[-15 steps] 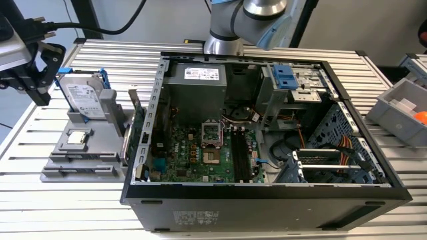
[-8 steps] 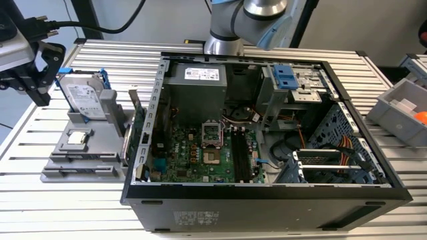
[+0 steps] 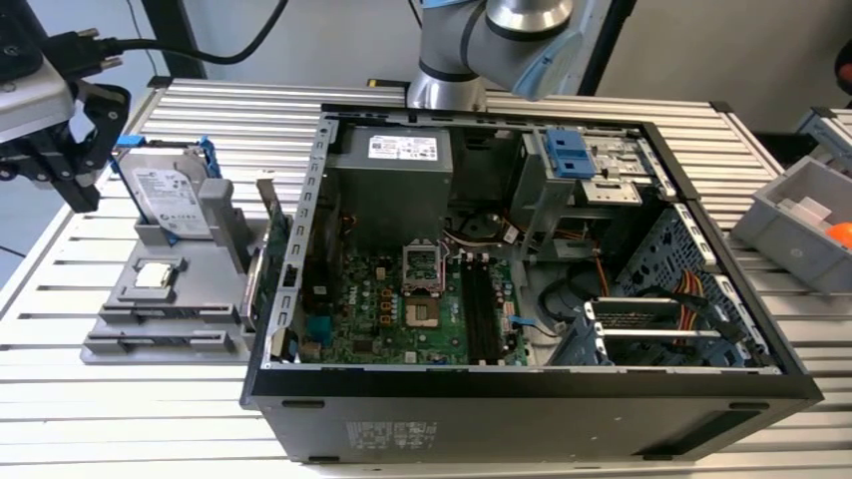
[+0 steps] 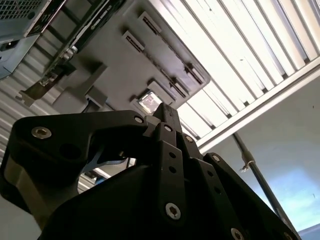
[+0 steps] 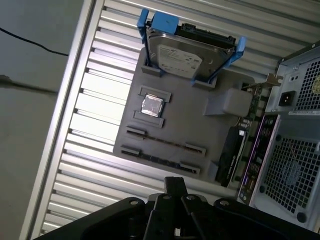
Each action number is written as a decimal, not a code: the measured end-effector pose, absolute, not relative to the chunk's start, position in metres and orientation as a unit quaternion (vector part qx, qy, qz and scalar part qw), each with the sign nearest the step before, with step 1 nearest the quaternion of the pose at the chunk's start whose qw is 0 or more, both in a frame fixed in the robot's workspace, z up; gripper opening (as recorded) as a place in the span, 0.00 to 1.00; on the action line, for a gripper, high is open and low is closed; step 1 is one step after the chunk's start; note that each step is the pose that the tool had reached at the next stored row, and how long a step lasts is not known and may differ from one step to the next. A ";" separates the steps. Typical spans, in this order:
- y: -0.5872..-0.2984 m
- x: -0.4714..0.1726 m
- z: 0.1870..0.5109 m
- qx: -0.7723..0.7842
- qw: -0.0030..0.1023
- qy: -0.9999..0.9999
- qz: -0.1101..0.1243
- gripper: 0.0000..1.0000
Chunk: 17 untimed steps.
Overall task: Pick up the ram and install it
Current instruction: 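Pick up the ram and move it above insertion slot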
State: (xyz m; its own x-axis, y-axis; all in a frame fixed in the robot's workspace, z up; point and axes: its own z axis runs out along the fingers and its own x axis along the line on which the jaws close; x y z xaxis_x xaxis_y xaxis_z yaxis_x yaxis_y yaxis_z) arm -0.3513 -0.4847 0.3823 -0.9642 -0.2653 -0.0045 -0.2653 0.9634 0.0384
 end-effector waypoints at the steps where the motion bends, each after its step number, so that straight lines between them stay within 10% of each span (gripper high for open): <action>1: -0.485 -0.351 0.382 0.137 0.000 -0.990 -0.019 0.00; 17: -0.485 -0.351 0.382 0.173 0.001 -0.985 -0.017 0.00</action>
